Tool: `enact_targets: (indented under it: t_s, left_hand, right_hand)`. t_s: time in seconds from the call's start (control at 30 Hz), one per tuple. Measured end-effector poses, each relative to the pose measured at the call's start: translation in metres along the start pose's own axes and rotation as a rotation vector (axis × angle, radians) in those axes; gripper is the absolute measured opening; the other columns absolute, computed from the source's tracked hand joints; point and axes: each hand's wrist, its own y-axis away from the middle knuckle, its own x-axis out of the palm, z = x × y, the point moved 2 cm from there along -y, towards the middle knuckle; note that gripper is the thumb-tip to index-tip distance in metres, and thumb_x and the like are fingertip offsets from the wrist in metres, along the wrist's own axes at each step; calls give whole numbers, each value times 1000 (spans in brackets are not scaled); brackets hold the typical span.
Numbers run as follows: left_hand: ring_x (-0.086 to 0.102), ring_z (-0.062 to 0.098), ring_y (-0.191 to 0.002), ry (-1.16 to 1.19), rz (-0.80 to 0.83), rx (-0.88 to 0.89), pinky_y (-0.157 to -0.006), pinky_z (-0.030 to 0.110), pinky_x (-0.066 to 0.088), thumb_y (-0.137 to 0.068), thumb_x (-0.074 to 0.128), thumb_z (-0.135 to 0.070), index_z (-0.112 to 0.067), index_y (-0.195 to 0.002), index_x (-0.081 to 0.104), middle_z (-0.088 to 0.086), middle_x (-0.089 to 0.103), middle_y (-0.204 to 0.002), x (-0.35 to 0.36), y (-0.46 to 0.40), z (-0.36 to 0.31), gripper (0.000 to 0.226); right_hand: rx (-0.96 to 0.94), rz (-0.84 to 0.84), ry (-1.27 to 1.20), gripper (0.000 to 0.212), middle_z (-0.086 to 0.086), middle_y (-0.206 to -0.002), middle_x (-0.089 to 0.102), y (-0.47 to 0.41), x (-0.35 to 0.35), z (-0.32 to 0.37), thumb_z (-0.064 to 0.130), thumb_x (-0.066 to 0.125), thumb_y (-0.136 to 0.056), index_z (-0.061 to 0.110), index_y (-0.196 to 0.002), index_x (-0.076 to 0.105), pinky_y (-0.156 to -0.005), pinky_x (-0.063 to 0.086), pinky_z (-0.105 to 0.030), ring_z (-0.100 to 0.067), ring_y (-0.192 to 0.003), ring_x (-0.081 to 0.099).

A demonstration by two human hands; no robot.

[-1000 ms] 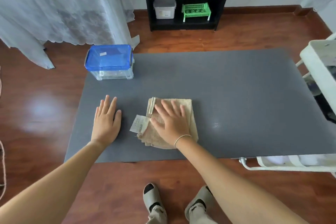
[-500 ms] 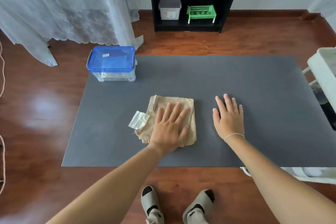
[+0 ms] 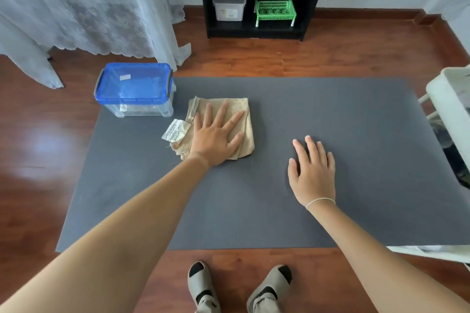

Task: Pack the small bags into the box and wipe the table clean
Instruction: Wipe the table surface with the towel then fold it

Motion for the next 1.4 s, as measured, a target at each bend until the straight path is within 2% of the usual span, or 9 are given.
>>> enact_targets:
  t_s: [0.3, 0.5, 0.57, 0.7, 0.8, 0.87, 1.03, 1.27, 1.4]
  left_hand:
    - [0, 28, -146, -29, 11, -211, -115, 52, 9, -80, 14, -67, -57, -136, -5, -9, 9, -158, -22, 155, 112, 60]
    - [-3, 38, -144, -37, -6, -453, -115, 56, 3, -79, 10, -65, -42, -145, 6, -1, 5, -159, -29, 149, 132, 70]
    - [-4, 40, -143, -22, -1, -397, -114, 58, 0, -82, 13, -61, -41, -145, 6, 1, 4, -159, -18, 135, 92, 66]
    - [0, 40, -143, -27, 77, 25, -112, 57, 1, -84, 16, -57, -42, -144, 6, 1, 11, -158, 10, 111, -29, 63]
    - [7, 33, -145, -14, 78, 243, -114, 52, 3, -87, 22, -59, -45, -143, 9, -6, 17, -157, 12, 102, -49, 59]
    - [13, 30, -144, -25, 10, 186, -114, 46, 7, -86, 25, -61, -44, -143, 14, -6, 21, -156, 2, 89, -13, 61]
    - [-1, 35, -144, 56, -47, -367, -116, 52, 1, -89, 27, -57, -39, -145, 8, 1, 9, -159, -8, 75, 37, 62]
    - [10, 29, -145, 1, 36, 175, -116, 47, 3, -87, 26, -61, -48, -142, 12, -8, 18, -156, 15, 120, -54, 59]
    - [9, 27, -145, -2, -21, -96, -116, 44, 8, -81, 21, -66, -46, -142, 14, -7, 18, -156, -10, 142, 51, 64]
  right_hand:
    - [-4, -10, -20, 43, -12, -148, 38, 0, 0, 1, 25, 47, -93, 18, -135, 44, -111, 21, -53, -36, -135, 33]
    - [0, -34, -21, 43, -12, -146, 40, -1, 0, 3, 27, 42, -92, 18, -134, 46, -110, 23, -53, -36, -134, 35]
    - [1, -37, -15, 45, -13, -146, 41, 0, 0, 3, 29, 37, -91, 18, -134, 46, -110, 24, -53, -36, -133, 36]
    - [-15, -24, -14, 42, -12, -147, 39, -1, 2, -1, 25, 43, -94, 18, -135, 44, -110, 23, -53, -36, -134, 34]
    - [-36, -27, -21, 40, -11, -146, 40, 0, 3, -3, 19, 41, -95, 18, -135, 45, -110, 23, -53, -36, -134, 34]
    - [-38, -33, -47, 40, -12, -146, 41, -1, 3, -3, 15, 42, -94, 16, -134, 46, -109, 24, -54, -38, -133, 35]
    - [-28, -48, -60, 41, -13, -143, 43, 1, 1, 0, 15, 37, -92, 15, -131, 48, -109, 26, -54, -39, -131, 37]
    - [-29, -45, -61, 40, -12, -143, 43, 0, 2, -3, 16, 39, -92, 16, -131, 48, -109, 26, -54, -38, -132, 37]
    - [-23, -50, -72, 44, -12, -143, 44, -1, 0, -2, 20, 31, -90, 16, -130, 50, -108, 26, -54, -38, -131, 38]
